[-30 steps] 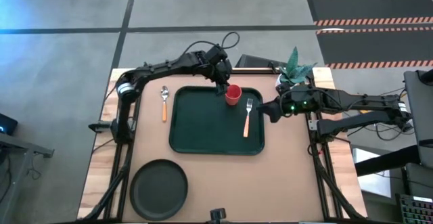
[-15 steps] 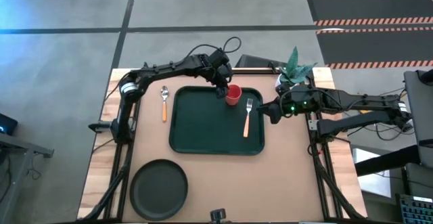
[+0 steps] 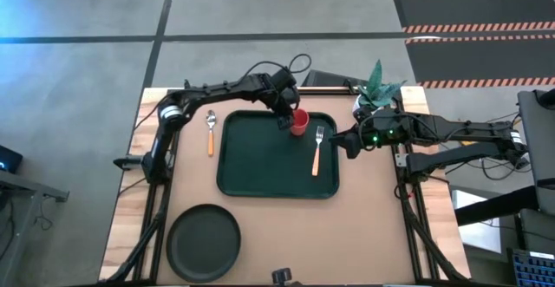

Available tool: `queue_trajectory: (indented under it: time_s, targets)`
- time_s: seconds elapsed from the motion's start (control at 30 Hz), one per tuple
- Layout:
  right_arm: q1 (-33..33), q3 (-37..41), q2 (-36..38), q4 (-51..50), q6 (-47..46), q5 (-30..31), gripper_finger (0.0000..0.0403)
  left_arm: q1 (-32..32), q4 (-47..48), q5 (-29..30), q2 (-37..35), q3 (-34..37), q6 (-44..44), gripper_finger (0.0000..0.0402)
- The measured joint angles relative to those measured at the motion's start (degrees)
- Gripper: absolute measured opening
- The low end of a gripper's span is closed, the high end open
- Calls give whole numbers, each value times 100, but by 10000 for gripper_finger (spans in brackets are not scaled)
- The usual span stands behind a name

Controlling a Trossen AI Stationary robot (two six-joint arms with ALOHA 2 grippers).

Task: Pick and place plate/cup/fork/spoon on tray
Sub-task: Move the orange cup to the top left of the black serving tray

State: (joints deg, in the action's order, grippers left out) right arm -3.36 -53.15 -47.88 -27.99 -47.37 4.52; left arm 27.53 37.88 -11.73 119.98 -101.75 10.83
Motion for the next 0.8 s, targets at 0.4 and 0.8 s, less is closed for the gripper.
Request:
queue_trajectory:
  time_s: [0.4,0.8]
  targets:
    - [-2,0,0,0,43,171,139,-66,-137,-2,3,-4,-52,5]
    - [-2,0,0,0,91,170,139,-151,1003,748,-411,-162,165,1]
